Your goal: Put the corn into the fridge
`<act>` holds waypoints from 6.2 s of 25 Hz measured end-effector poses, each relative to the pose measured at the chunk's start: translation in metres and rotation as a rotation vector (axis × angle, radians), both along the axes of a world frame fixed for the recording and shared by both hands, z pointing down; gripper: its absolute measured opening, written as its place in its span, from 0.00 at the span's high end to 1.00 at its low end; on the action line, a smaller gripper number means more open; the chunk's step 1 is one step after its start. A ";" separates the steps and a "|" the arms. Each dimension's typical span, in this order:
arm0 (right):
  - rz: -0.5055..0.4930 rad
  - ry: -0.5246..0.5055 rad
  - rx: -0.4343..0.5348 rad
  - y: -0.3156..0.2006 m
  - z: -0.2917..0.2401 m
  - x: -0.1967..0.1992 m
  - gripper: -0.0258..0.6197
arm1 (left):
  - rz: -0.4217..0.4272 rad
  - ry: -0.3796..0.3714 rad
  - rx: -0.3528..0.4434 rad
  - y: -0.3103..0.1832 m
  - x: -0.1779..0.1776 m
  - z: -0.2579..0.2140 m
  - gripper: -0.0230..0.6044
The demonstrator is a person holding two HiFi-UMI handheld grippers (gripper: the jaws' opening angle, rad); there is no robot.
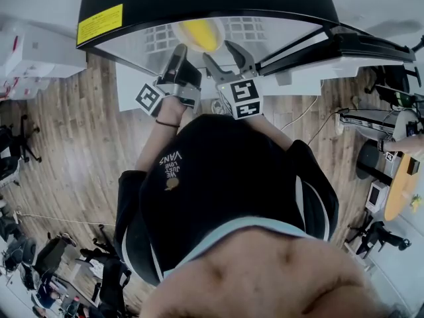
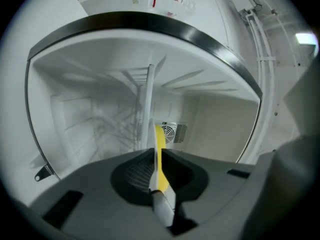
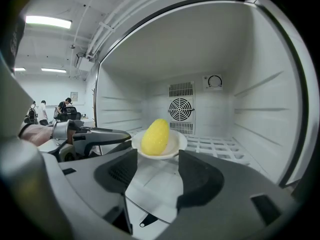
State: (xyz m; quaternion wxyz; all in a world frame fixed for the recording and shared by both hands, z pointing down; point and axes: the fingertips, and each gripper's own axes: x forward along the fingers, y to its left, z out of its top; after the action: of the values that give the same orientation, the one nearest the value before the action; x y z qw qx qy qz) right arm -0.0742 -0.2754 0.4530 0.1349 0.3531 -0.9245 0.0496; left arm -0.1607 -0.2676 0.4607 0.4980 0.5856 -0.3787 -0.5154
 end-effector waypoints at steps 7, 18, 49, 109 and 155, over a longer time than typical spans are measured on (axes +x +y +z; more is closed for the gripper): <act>-0.005 0.003 -0.001 -0.007 -0.001 -0.001 0.56 | -0.003 -0.001 -0.005 0.002 0.001 0.000 0.90; -0.017 0.006 -0.004 -0.016 0.000 -0.001 0.56 | -0.023 0.001 -0.012 0.005 -0.002 0.000 0.92; -0.045 0.013 -0.009 -0.033 0.002 -0.015 0.56 | -0.053 0.014 -0.035 0.017 -0.012 0.009 0.93; 0.126 -0.028 0.019 0.053 -0.002 0.032 0.87 | 0.108 -0.887 0.107 0.077 0.001 -0.015 0.93; 0.212 -0.022 0.008 0.144 0.013 0.046 0.93 | 0.240 -1.131 0.158 0.161 0.019 0.005 0.93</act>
State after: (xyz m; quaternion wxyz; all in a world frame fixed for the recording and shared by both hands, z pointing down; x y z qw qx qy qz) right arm -0.0281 -0.1310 0.4656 0.1172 0.4488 -0.8836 0.0639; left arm -0.1418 -0.1061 0.4659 0.2281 0.8441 -0.4770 -0.0893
